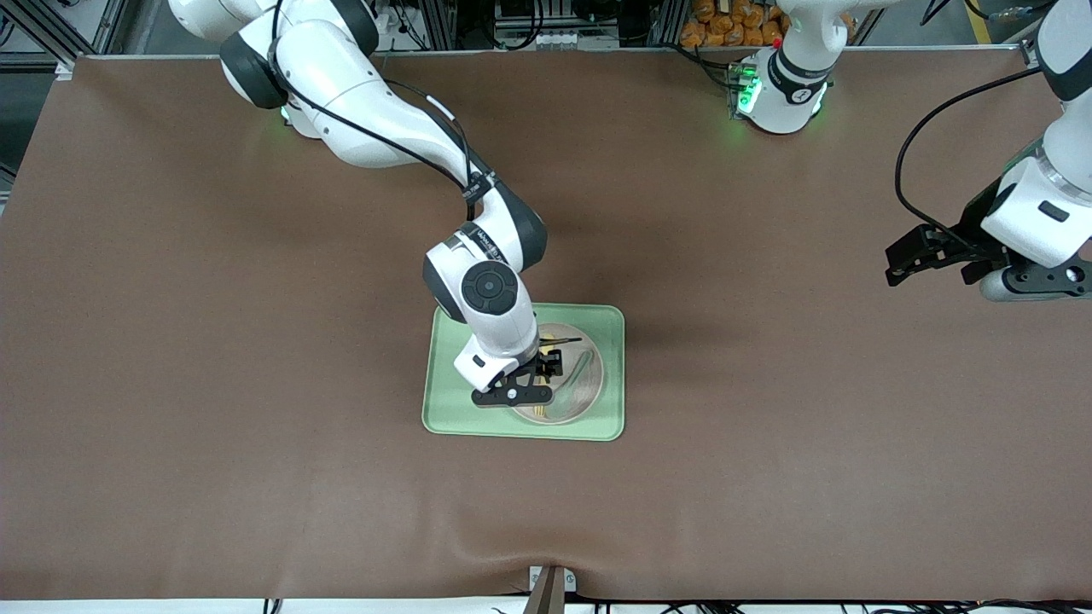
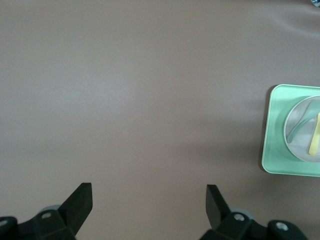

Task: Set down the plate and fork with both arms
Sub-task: 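Lower the right gripper onto the yellow fork and grasp its handle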

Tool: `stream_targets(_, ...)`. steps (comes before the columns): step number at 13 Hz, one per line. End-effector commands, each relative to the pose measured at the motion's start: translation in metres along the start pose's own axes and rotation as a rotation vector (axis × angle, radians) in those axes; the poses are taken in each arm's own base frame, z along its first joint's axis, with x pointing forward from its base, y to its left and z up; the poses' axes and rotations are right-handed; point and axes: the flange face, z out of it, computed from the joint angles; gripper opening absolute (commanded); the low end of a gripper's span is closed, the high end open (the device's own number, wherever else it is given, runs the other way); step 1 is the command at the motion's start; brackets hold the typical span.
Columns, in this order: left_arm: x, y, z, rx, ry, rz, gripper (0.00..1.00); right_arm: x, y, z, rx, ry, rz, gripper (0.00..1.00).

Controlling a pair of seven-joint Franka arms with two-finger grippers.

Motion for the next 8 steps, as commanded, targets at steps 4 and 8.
stream_targets(4,0.0,-0.008,-0.015,-0.021,-0.009,0.034,1.0,-0.015,-0.018,0.022,-0.029,-0.007,-0.025,0.68)
stream_targets(8,0.001,-0.018,-0.015,-0.021,-0.009,0.037,1.0,-0.017,-0.018,0.029,-0.031,-0.013,-0.022,0.61)
